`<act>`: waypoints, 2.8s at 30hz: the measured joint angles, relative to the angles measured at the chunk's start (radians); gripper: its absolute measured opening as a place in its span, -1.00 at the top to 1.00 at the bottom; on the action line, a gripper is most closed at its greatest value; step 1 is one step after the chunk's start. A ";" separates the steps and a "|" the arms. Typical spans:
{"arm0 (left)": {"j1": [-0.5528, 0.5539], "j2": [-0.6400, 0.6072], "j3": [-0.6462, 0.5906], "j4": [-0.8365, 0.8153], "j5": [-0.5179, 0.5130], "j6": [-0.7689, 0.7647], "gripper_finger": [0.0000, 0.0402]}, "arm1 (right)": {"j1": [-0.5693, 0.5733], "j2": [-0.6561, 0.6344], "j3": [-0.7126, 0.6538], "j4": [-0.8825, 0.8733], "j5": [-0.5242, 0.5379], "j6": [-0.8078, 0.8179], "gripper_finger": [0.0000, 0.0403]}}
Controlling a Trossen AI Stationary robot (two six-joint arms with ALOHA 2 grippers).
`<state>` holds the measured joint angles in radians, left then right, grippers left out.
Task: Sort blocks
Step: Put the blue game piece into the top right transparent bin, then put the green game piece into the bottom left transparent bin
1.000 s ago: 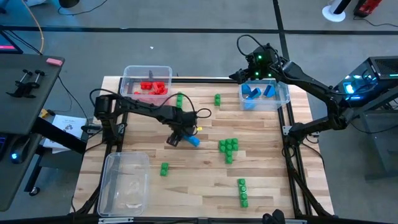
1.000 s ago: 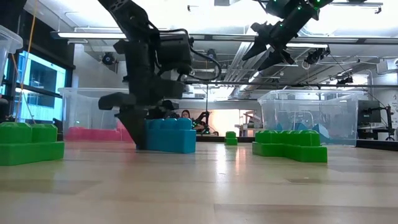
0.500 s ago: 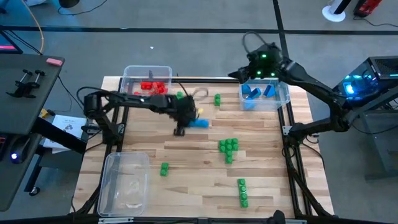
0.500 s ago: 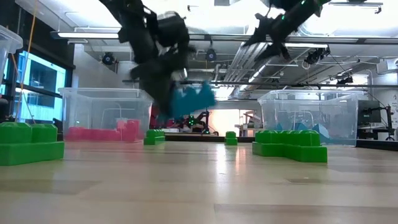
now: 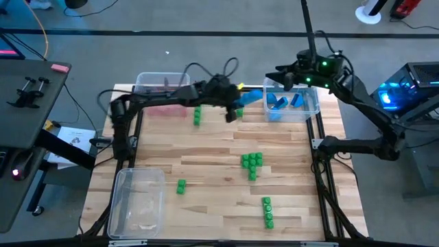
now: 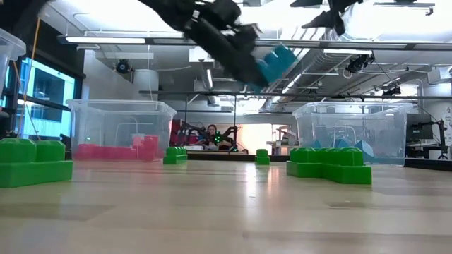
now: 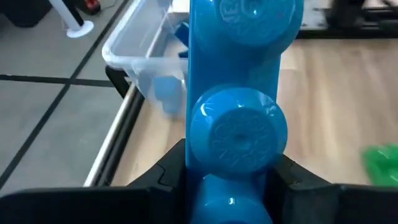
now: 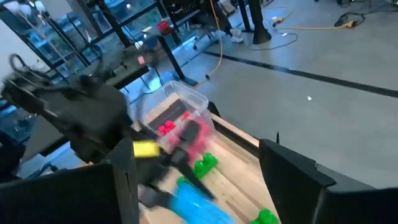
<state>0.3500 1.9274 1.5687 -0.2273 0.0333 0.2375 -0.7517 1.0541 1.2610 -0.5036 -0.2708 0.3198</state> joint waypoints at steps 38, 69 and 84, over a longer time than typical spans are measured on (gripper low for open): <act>-0.011 0.360 0.633 -0.084 0.019 -0.075 -0.34 | 0.065 0.001 0.000 -0.007 0.035 -0.049 -0.07; -0.359 -0.488 -0.582 0.262 -0.119 -0.776 -0.34 | 0.284 0.133 0.000 -0.035 -0.037 -0.144 -0.07; -0.317 -0.439 -0.262 -0.798 -0.048 -0.850 -0.34 | 0.735 0.260 0.000 0.248 0.148 0.244 -0.07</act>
<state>0.0331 1.4887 1.3065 -1.0250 -0.0150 -0.6120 -0.0168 1.3140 1.2610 -0.2560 -0.1229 0.5643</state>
